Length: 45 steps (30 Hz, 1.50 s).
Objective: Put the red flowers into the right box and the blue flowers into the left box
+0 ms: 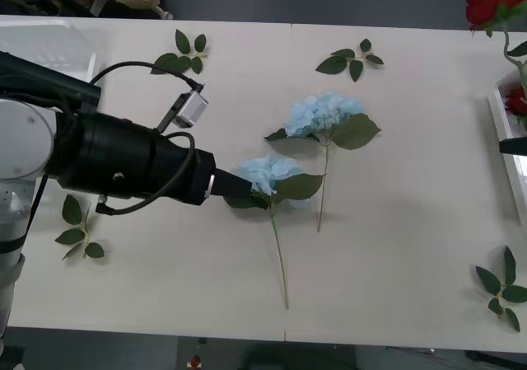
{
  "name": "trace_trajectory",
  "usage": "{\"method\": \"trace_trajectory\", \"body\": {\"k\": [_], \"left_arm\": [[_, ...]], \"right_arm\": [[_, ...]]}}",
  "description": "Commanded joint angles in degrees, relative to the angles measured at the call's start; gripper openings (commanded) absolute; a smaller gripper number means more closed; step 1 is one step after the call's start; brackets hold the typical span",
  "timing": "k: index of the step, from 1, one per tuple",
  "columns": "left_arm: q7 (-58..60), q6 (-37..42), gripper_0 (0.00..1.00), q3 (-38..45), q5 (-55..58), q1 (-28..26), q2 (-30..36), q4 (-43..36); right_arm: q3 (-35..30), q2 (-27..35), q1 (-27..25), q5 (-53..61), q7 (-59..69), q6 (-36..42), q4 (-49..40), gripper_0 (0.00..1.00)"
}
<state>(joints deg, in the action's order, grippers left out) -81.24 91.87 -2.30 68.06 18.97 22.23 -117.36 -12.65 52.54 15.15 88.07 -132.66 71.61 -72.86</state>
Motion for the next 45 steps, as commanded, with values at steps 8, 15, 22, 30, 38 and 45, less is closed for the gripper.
{"method": "trace_trajectory", "body": {"k": [8, 15, 22, 30, 38, 45], "left_arm": [[9.96, -1.26, 1.0, -13.69, -17.61, 0.98, -4.13, -2.79], [11.72, -8.2, 1.0, -21.43, -25.7, 0.98, -5.09, 2.13], [15.67, -12.42, 1.0, -27.05, -33.43, 1.34, -6.32, 6.0], [16.55, -13.39, 1.0, -30.04, -39.23, 3.36, -7.82, 11.01], [16.47, -17.96, 1.0, -33.82, -40.82, 6.87, -7.99, 17.07], [15.76, -18.22, 1.0, -36.63, -42.05, 9.6, -7.99, 21.12]], "right_arm": [[-7.74, 6.08, 0.58, -15.47, 4.96, 0.72, 7.2, 0.0], [-8.01, 6.61, 0.58, -22.94, 6.63, -6.31, 9.31, 0.0], [-7.57, 6.61, 0.49, -31.03, 11.9, -10.09, 9.49, 0.0], [-6.43, 6.7, 0.58, -34.72, 12.87, -14.57, 13.09, 0.0], [-3.7, 6.61, 0.58, -36.04, 13.92, -19.23, 15.99, 0.0], [-3.09, 6.61, 0.58, -36.3, 13.83, -20.2, 16.08, 0.23]]}}
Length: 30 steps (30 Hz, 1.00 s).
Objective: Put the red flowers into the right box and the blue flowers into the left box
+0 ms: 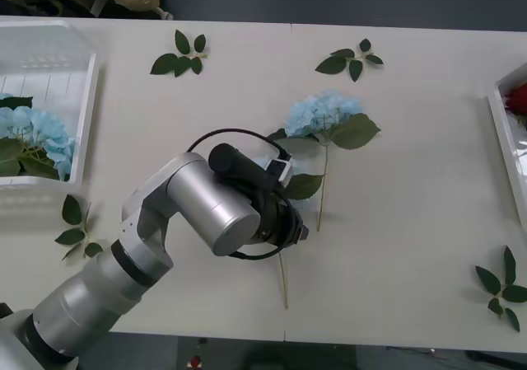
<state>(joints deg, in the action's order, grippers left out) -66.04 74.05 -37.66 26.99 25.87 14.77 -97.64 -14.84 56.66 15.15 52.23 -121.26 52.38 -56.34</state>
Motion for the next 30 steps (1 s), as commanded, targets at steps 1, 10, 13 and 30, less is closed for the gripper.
{"method": "trace_trajectory", "body": {"k": [1, 10, 13, 30], "left_arm": [[0.56, -0.4, 1.0, -2.07, -1.24, 3.49, -0.53, 2.28], [0.56, -0.4, 1.0, -5.85, -1.59, 7.62, -0.53, 7.38], [0.56, -0.66, 1.0, -6.99, -1.5, 8.41, -0.53, 8.43], [0.56, -4.0, 0.01, -9.54, -1.67, 9.46, -1.05, 13.18]], "right_arm": [[-0.81, 2.49, 0.58, -0.46, 2.34, -1.23, -0.44, 0.4], [-0.54, 2.49, 0.58, -0.02, 1.38, -1.76, -0.35, 0.8], [-0.28, 2.49, 0.58, 0.15, 0.94, -1.76, -0.44, 0.83], [-0.63, 2.49, 0.58, 16.68, 0.67, 7.21, -2.99, 0.86]]}}
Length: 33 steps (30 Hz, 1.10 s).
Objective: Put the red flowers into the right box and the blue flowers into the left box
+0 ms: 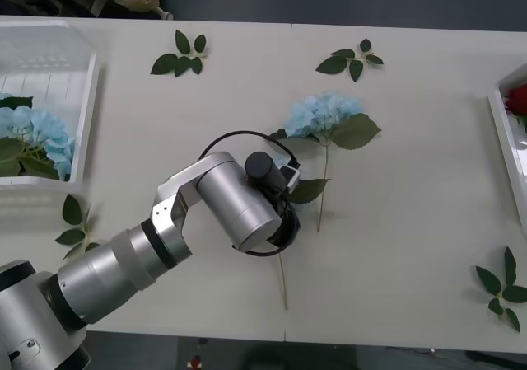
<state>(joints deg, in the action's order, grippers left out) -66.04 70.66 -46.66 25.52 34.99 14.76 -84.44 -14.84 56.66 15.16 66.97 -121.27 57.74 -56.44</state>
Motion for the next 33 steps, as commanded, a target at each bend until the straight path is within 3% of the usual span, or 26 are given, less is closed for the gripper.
{"method": "trace_trajectory", "body": {"k": [1, 8, 16, 25, 28, 33], "left_arm": [[0.56, -0.61, 0.0, -0.54, -0.38, 0.34, -1.05, 0.07], [0.65, 0.62, 0.0, -0.45, -3.81, 0.34, -0.08, -2.04], [0.12, 12.4, 0.0, 3.5, -4.16, 0.34, 7.39, -16.46], [-0.85, 29.63, 0.0, 17.21, 6.12, 0.78, 23.04, -39.75], [-4.19, 34.55, 0.0, 23.1, 10.61, 2.63, 30.33, -42.56], [-16.93, 38.5, 0.0, 29.87, 11.84, 3.68, 39.82, -39.66]], "right_arm": [[-0.63, 2.58, 0.49, 2.11, 1.03, 2.9, -4.03, 0.86], [0.51, 2.49, -2.06, 2.9, 8.06, 7.56, -15.81, 0.86], [0.95, 1.26, -10.23, 2.99, 19.75, 7.65, -34.7, 0.86], [1.74, 0.47, -14.54, 5.19, 28.45, 7.47, -49.64, 0.86], [3.06, 0.3, -14.54, 5.01, 32.06, 6.77, -53.25, 0.86], [6.84, 0.3, -14.37, 4.57, 37.86, 2.99, -58.08, 0.86]]}}
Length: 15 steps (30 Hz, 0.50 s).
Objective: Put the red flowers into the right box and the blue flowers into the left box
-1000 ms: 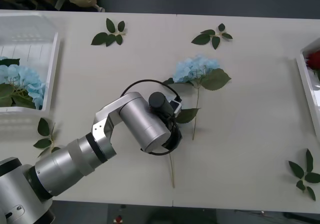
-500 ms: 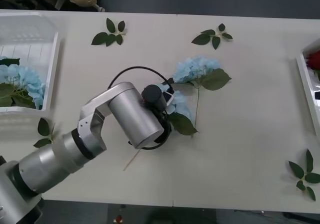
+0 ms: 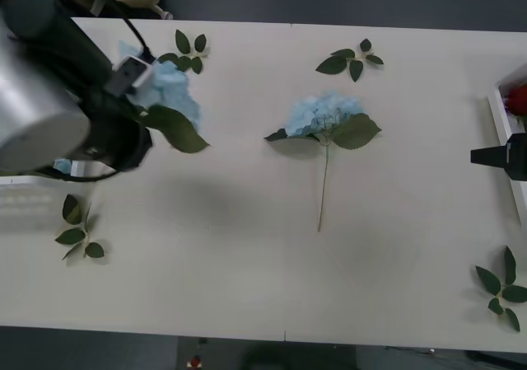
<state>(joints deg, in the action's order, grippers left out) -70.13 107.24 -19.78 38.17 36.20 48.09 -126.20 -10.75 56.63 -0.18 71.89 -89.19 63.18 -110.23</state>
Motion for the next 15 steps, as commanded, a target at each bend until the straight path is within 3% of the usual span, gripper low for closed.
{"method": "trace_trajectory", "body": {"k": [1, 5, 9, 15], "left_arm": [[-14.51, 2.01, 0.0, 3.52, -1.26, 2.47, 7.46, 2.89], [-22.51, 1.66, 0.0, 4.57, -8.02, 2.73, 12.38, 9.22], [-26.64, -1.77, 0.0, 4.57, -14.18, 3.26, 13.35, 16.95], [-29.63, -14.95, 0.0, 2.46, -17.43, 4.84, 13.26, 32.95]], "right_arm": [[3.28, 0.32, 1.06, -0.52, 6.48, -2.88, -4.73, 0.86], [6.44, 0.32, 2.11, -1.67, 11.31, -4.46, -7.54, 0.86], [9.87, 0.32, 4.84, -2.99, 14.39, -4.46, -8.25, 0.86], [18.13, -0.38, 12.49, -9.93, 20.89, -4.38, -7.81, 0.86]]}}
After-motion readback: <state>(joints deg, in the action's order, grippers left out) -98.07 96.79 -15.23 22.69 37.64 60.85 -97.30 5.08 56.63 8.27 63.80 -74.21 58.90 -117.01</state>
